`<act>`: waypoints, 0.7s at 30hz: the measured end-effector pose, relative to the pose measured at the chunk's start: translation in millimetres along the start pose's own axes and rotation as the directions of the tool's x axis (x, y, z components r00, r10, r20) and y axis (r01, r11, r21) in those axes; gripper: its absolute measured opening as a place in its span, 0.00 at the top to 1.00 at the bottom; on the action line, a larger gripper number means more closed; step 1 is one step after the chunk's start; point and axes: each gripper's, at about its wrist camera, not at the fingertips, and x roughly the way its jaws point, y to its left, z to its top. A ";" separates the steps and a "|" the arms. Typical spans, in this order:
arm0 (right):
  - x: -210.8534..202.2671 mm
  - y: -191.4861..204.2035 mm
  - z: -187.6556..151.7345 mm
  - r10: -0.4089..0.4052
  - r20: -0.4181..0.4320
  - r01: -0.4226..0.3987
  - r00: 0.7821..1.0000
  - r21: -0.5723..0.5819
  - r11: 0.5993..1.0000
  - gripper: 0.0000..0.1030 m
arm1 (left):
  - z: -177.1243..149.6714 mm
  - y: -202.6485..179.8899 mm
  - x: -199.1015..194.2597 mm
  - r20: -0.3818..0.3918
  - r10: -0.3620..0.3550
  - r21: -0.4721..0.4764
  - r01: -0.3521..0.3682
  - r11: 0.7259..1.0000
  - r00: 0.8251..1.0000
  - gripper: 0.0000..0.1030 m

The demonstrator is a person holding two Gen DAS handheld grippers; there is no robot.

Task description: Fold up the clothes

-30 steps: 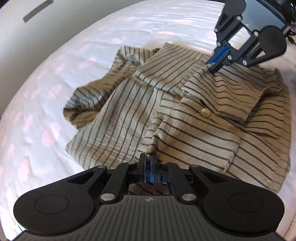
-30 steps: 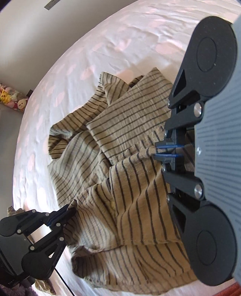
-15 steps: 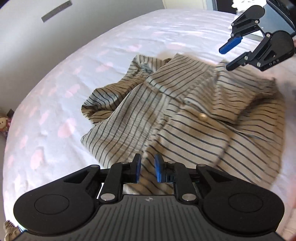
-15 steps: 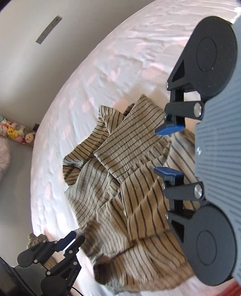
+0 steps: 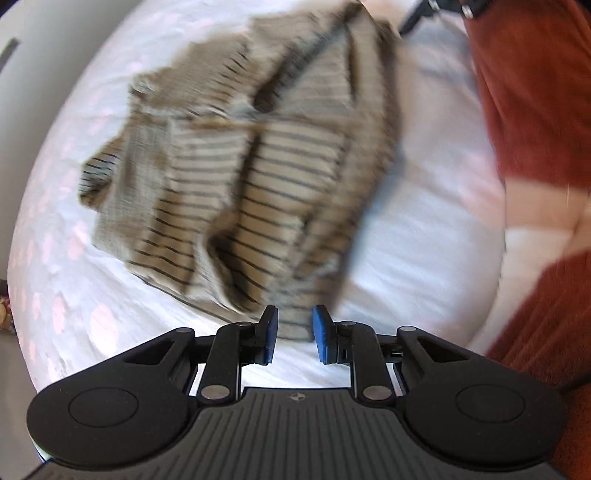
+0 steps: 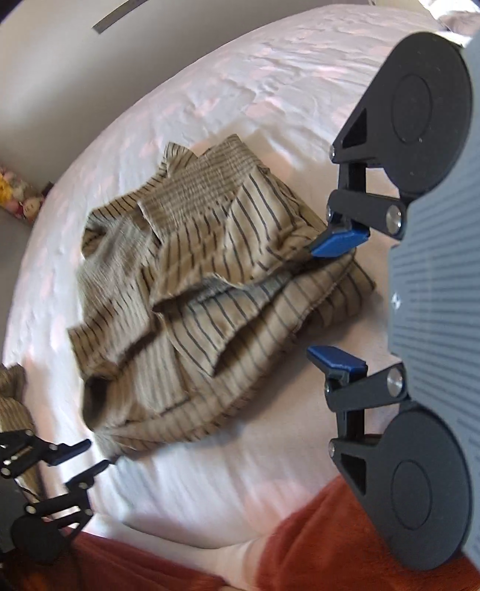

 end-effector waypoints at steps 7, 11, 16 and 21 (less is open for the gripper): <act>29.9 4.8 -0.1 -0.013 -0.115 0.005 0.993 -0.070 0.998 0.45 | 2.0 -10.3 27.4 -0.078 0.084 0.041 -0.081 0.996 0.993 0.81; 50.6 8.0 1.4 -0.010 -0.185 -0.013 0.983 -0.122 0.992 0.45 | 6.5 -6.9 39.2 -0.090 0.120 0.037 -0.117 0.992 0.989 0.80; 62.0 5.1 0.3 -0.027 -0.197 0.001 0.980 -0.130 0.992 0.81 | 9.8 -5.3 46.7 -0.075 0.193 0.055 -0.189 0.980 0.978 0.93; 39.3 0.8 -7.2 -0.069 -0.124 0.050 0.990 -0.149 0.988 0.93 | 2.4 16.2 20.6 -0.013 0.222 -0.060 -0.222 0.973 0.975 0.97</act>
